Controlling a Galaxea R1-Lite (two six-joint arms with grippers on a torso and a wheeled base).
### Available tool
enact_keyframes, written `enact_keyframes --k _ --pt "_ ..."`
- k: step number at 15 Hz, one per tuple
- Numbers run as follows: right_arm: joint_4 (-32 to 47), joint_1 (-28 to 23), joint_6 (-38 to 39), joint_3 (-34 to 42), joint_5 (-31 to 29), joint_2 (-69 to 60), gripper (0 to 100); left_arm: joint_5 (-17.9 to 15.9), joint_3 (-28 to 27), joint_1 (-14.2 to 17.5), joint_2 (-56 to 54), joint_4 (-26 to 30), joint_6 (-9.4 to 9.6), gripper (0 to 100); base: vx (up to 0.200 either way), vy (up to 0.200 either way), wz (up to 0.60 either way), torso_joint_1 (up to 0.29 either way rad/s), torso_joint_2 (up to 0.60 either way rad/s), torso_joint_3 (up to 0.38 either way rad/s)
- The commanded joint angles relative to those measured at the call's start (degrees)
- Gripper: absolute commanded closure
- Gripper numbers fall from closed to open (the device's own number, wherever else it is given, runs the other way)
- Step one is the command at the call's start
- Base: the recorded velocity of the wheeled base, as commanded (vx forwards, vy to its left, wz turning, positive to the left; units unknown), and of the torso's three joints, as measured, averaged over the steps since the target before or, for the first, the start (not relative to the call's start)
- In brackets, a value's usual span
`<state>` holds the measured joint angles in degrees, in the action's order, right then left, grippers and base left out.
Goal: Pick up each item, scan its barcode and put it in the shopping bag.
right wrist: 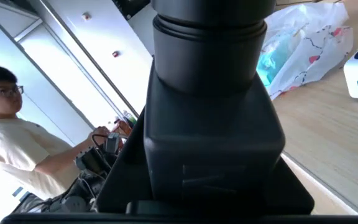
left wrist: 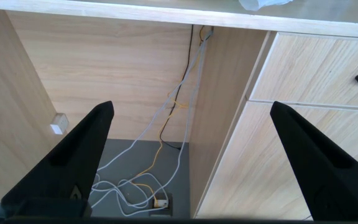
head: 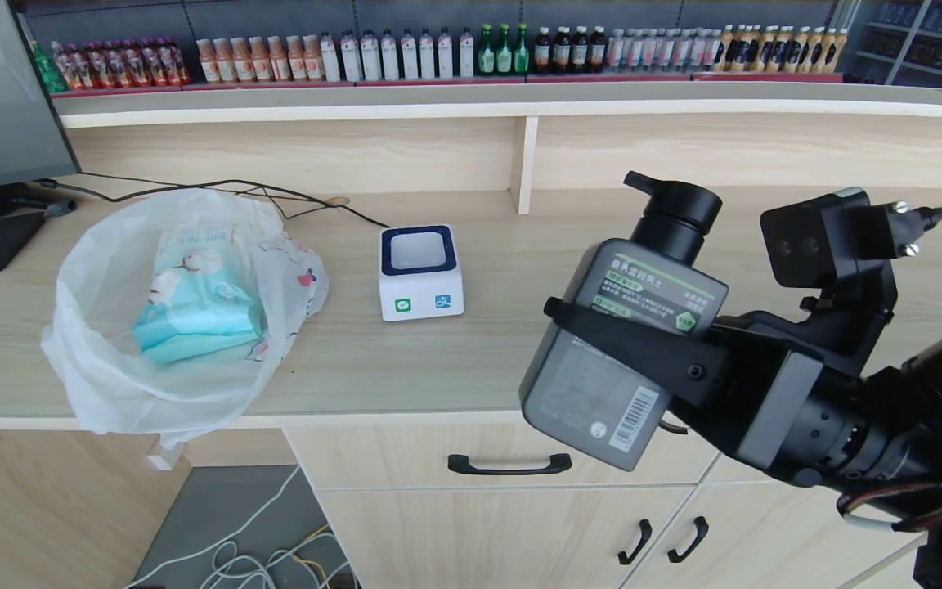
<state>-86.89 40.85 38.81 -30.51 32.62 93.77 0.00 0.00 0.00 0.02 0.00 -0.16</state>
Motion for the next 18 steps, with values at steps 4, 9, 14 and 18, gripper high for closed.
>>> enact_keyframes --k 4,9,14,18 --pt "-0.7 -0.1 -0.8 -0.2 4.6 0.0 100 0.0 0.0 0.0 0.0 0.0 -0.02 0 0.000 0.000 0.00 0.000 0.00 0.000" --pt "-0.8 -0.2 -0.8 0.5 4.6 0.0 100 0.0 0.0 0.0 0.0 0.0 -0.02 0 0.000 0.000 0.00 0.000 0.00 0.000" --pt "-1.5 -0.2 -0.8 1.6 4.6 -0.7 100 0.0 0.0 -0.1 0.0 0.0 -0.02 0 0.000 0.000 0.00 0.000 0.00 0.000" --pt "-1.5 -0.3 -3.1 2.7 3.9 -0.9 100 0.0 0.0 0.0 0.0 0.0 -0.02 0 0.000 0.000 0.00 0.000 0.00 0.000"
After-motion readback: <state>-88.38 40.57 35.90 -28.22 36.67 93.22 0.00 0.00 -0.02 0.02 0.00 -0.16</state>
